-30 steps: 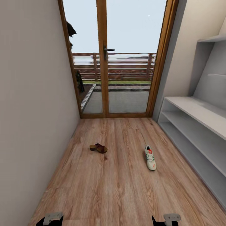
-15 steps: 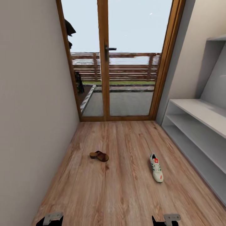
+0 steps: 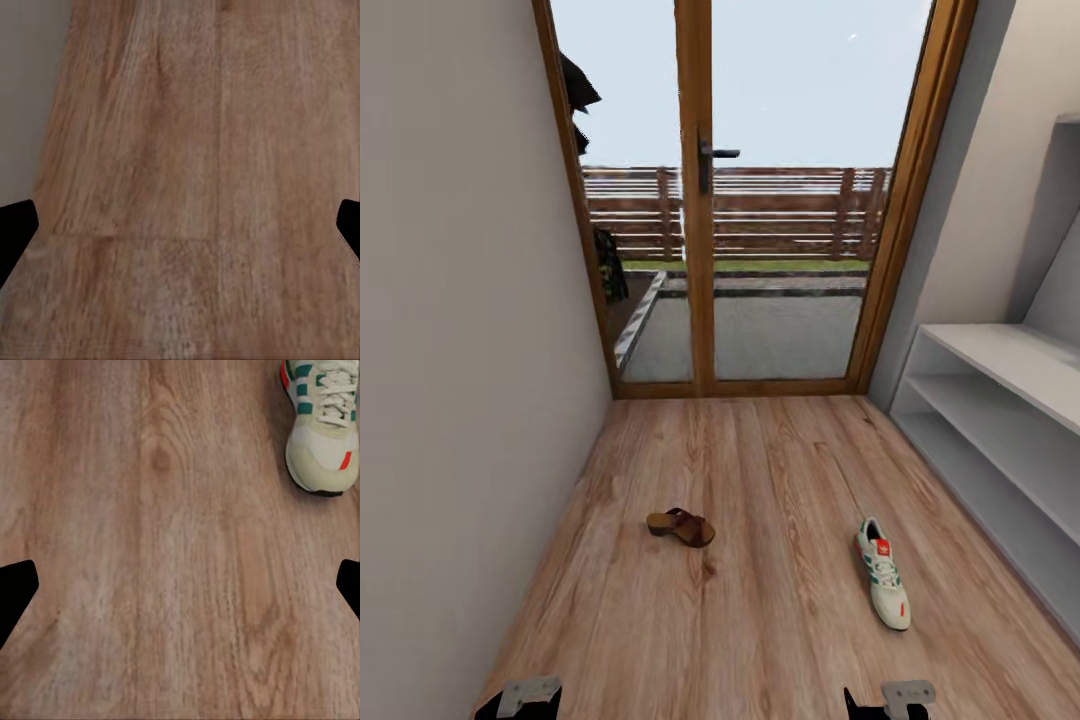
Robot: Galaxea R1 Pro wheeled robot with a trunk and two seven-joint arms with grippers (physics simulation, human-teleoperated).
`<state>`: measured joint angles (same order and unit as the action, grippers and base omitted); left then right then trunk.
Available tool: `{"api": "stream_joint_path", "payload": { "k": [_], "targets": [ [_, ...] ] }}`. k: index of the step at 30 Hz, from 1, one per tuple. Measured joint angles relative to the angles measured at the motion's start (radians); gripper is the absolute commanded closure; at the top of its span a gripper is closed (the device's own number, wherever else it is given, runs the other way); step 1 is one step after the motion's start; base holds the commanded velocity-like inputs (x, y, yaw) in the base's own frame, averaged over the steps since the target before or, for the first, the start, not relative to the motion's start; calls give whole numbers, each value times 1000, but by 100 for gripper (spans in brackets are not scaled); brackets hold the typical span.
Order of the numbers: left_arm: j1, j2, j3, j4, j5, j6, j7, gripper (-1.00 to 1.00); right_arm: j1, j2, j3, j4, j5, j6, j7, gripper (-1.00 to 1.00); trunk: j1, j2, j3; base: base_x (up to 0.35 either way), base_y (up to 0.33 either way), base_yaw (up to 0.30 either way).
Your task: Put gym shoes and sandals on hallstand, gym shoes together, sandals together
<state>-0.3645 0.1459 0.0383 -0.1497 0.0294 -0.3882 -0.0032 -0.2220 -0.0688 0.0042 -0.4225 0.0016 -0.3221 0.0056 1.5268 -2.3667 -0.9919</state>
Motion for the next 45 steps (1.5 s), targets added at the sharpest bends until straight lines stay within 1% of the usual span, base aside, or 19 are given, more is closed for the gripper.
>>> {"api": "stream_joint_path", "payload": {
  "k": [23, 39, 45],
  "targets": [
    [0, 0, 0, 0, 0, 0, 0, -100, 0, 0, 0, 0, 0, 0, 0, -100, 0, 0, 0, 321, 21, 0],
    [0, 0, 0, 0, 0, 0, 0, -100, 0, 0, -1, 0, -1, 0, 0, -100, 1, 0, 0, 39, 0, -2],
    [0, 0, 0, 0, 0, 0, 0, -100, 0, 0, 0, 0, -1, 0, 0, -100, 1, 0, 0, 0, 0, -110]
  ]
}}
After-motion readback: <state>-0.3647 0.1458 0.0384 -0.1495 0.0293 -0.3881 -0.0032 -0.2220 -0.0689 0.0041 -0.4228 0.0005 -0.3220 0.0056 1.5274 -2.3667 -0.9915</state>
